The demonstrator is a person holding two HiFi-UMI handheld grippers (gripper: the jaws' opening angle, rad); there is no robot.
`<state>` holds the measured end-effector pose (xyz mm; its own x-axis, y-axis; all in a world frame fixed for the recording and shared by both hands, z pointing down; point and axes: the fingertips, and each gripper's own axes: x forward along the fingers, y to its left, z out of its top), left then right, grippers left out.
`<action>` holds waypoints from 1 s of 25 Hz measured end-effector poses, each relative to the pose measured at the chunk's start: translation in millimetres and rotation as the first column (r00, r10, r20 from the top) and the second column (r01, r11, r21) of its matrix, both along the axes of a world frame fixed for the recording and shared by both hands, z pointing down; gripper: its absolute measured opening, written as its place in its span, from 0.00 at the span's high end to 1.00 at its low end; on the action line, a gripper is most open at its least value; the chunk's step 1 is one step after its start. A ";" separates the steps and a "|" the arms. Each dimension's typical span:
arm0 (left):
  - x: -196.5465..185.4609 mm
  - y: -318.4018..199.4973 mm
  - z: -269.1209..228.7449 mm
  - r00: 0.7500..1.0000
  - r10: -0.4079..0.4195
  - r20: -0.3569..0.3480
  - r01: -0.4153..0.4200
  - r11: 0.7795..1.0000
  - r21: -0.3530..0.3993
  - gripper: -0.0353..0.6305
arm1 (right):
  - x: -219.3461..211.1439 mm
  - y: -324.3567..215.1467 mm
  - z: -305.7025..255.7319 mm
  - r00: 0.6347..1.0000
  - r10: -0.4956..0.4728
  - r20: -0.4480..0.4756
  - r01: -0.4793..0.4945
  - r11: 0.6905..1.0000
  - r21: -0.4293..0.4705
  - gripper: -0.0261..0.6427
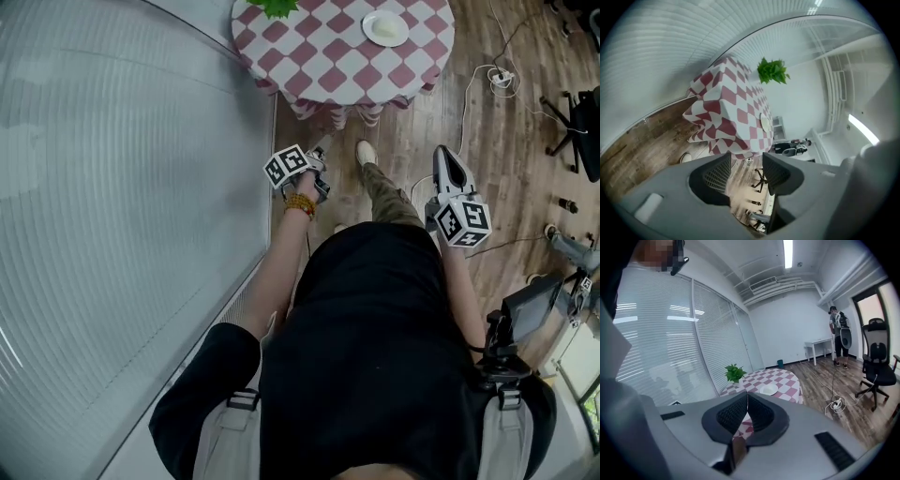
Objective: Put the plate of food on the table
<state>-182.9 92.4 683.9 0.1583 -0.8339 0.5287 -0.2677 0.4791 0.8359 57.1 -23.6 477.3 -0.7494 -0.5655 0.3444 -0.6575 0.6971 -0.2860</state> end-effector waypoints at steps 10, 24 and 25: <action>18.1 44.2 -122.8 0.940 0.135 0.312 -0.229 0.930 0.288 0.75 | -34.9 56.1 -55.3 0.989 -0.147 -0.016 0.148 0.976 0.161 0.94; 34.7 73.8 -357.4 0.593 -0.095 0.800 -0.532 0.700 0.477 0.94 | -78.7 125.5 -204.4 0.949 -0.313 0.043 0.252 0.833 0.493 0.95; 39.0 79.5 -365.8 0.562 -0.130 0.817 -0.551 0.678 0.487 0.94 | -79.4 131.5 -208.0 0.946 -0.321 0.038 0.259 0.822 0.508 0.95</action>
